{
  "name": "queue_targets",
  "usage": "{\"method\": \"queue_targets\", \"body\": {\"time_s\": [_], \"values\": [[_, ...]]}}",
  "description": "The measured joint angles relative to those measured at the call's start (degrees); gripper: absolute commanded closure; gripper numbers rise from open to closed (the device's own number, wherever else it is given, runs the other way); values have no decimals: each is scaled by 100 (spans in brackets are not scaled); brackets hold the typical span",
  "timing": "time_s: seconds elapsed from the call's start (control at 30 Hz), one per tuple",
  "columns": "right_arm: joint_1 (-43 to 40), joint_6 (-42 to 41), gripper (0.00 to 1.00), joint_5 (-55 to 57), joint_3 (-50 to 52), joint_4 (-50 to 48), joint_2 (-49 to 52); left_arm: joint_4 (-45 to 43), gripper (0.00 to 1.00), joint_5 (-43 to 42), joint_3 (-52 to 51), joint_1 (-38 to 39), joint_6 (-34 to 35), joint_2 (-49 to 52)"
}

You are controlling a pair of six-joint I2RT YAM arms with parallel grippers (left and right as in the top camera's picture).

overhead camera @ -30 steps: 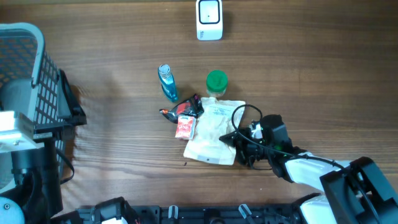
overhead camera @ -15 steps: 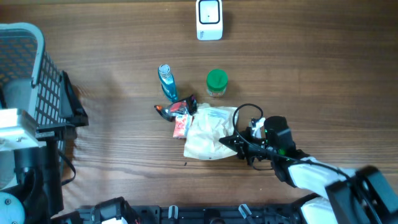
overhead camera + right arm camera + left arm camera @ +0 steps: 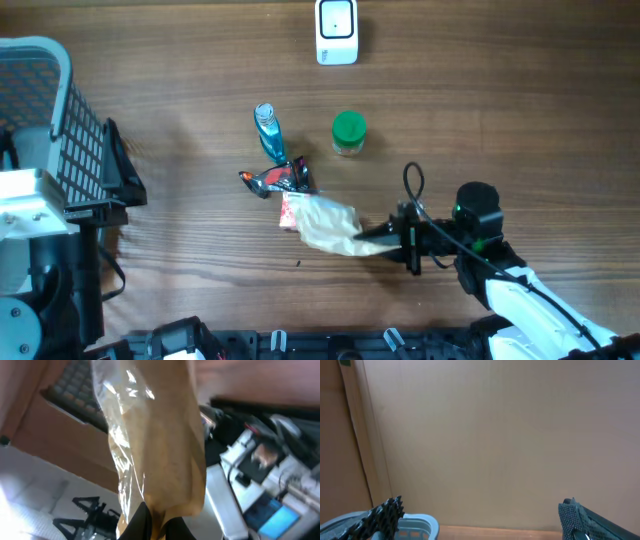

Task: Scan the item barcode
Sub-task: 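Flip the food bag over with the right gripper, printed side up, then regrasp the flipped bag's edge with the right gripper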

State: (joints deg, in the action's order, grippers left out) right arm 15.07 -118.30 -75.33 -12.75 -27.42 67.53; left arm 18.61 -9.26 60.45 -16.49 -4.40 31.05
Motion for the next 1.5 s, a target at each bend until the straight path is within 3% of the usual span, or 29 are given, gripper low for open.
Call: {"method": "queue_targets", "body": {"time_s": [0.1,0.27,0.37,0.5,0.63,0.67,0.73,0.8,0.9,1.07,1.23,1.3,1.33,1.37,1.47,1.5], "values": [[-345,-20,95,-789,-98,2153,-11,50,0,0,0,0,0,0],[-1045,-28,95,-1250,-157,3718,-11,114,0,0,0,0,0,0],[-1799,-28,95,-984,-199,4553,76,140,0,0,0,0,0,0],[-2474,-26,95,-101,-256,4105,699,175,0,0,0,0,0,0],[-2498,-11,94,623,-481,2059,1482,212,0,0,-4,0,0,0],[-2457,-24,89,702,-503,1762,1510,223,0,0,-4,0,0,0],[-2267,48,58,811,-509,1145,1510,232,0,0,-4,0,0,0],[-2096,133,0,870,-509,951,1510,238,0,0,-4,0,0,0],[-1971,223,0,901,-509,852,1510,240,0,0,-4,0,0,0],[-1969,929,0,1106,-507,317,1515,238,0,0,-4,0,0,0],[-1965,2708,0,1475,-516,-1370,1537,240,0,0,-7,0,0,0],[-1965,3602,2,1585,-531,-1499,1537,208,0,4,-7,0,0,0],[-1965,4035,11,1609,-531,-1471,1537,175,0,66,-9,0,0,0],[-1965,4415,29,1631,-538,-1381,1537,192,0,122,-7,0,0,0],[-1799,5709,95,1633,-584,-304,1541,813,0,299,0,0,0,59],[-1709,5982,95,1641,-584,-81,1541,1054,0,348,-9,0,0,168]]}}
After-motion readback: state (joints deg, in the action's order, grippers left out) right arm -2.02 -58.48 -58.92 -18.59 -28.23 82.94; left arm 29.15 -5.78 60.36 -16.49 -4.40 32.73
